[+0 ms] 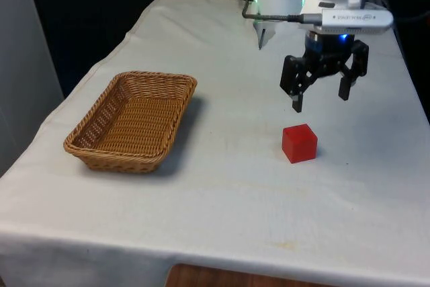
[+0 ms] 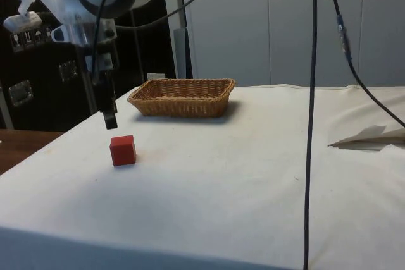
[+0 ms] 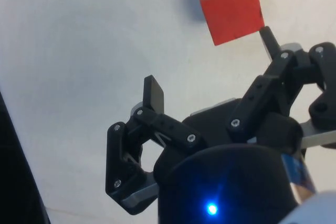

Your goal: Pick up the cube and place it into the basket.

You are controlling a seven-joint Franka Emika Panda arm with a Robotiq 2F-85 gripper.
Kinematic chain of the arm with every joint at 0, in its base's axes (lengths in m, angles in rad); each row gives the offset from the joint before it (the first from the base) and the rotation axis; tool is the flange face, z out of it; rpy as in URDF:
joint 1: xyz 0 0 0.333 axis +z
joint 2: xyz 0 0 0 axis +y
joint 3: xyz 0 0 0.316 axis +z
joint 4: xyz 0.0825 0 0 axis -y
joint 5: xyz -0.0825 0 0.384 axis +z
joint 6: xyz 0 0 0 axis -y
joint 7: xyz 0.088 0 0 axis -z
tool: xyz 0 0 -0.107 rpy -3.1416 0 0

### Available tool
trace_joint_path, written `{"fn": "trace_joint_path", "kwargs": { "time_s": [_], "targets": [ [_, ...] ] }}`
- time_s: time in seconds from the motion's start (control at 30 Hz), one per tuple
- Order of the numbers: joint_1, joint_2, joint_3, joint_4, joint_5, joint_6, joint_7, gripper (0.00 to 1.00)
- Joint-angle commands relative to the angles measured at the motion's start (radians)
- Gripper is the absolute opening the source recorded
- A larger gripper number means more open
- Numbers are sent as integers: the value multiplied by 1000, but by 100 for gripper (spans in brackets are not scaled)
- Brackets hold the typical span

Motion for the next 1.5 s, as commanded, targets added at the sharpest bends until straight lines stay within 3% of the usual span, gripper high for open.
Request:
{"fn": "trace_joint_path", "kwargs": {
  "time_s": [0.0, 0.6, 1.13, 1.27, 1.47],
  "targets": [
    [2, 9, -1, 6, -2, 7, 4, 100],
    [1, 97, 1, 57, 0, 32, 1, 100],
    [-7, 118, -4, 57, 0, 32, -11, 100],
    [-14, 125, -4, 60, 1, 39, -17, 100],
    [-13, 122, -4, 57, 0, 35, -15, 100]
  ]
}}
